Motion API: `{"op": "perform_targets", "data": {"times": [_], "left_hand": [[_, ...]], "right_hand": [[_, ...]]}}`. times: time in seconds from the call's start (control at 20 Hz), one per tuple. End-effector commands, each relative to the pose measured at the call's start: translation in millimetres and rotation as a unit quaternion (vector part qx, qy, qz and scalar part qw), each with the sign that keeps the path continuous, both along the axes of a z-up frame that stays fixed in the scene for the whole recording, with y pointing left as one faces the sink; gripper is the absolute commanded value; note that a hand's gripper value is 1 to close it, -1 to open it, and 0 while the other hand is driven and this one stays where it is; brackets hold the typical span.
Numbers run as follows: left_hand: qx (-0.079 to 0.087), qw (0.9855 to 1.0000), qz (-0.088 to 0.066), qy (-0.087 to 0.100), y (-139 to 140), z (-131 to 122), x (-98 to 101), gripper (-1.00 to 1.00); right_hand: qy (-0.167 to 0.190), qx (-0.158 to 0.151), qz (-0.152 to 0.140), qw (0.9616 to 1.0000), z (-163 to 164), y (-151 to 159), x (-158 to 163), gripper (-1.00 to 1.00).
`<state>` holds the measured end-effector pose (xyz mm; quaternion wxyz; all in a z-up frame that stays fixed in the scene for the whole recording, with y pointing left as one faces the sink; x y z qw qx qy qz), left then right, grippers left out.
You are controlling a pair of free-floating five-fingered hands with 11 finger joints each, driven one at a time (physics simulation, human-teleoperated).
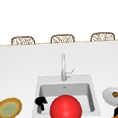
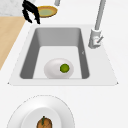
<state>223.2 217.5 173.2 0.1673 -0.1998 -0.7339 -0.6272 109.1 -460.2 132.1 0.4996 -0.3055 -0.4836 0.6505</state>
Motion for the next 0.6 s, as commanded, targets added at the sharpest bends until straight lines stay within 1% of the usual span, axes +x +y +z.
{"op": "perform_targets", "data": {"times": [0.0, 0.3, 0.55], "left_hand": [[0.000, 1.0000, 0.000, 0.000, 0, 0, 0.0, 0.00], [0.000, 1.0000, 0.000, 0.000, 0, 0, 0.0, 0.00], [0.000, 1.0000, 0.000, 0.000, 0, 0, 0.0, 0.00]], "right_hand": [[0.000, 0.000, -0.036, 0.9994, 24, 12, 2, 1.00], [-0.004, -0.009, -0.054, 0.9985, 62, 26, 4, 1.00], [-0.007, -0.016, -0.075, 0.9971, 96, 35, 6, 1.00]]}}
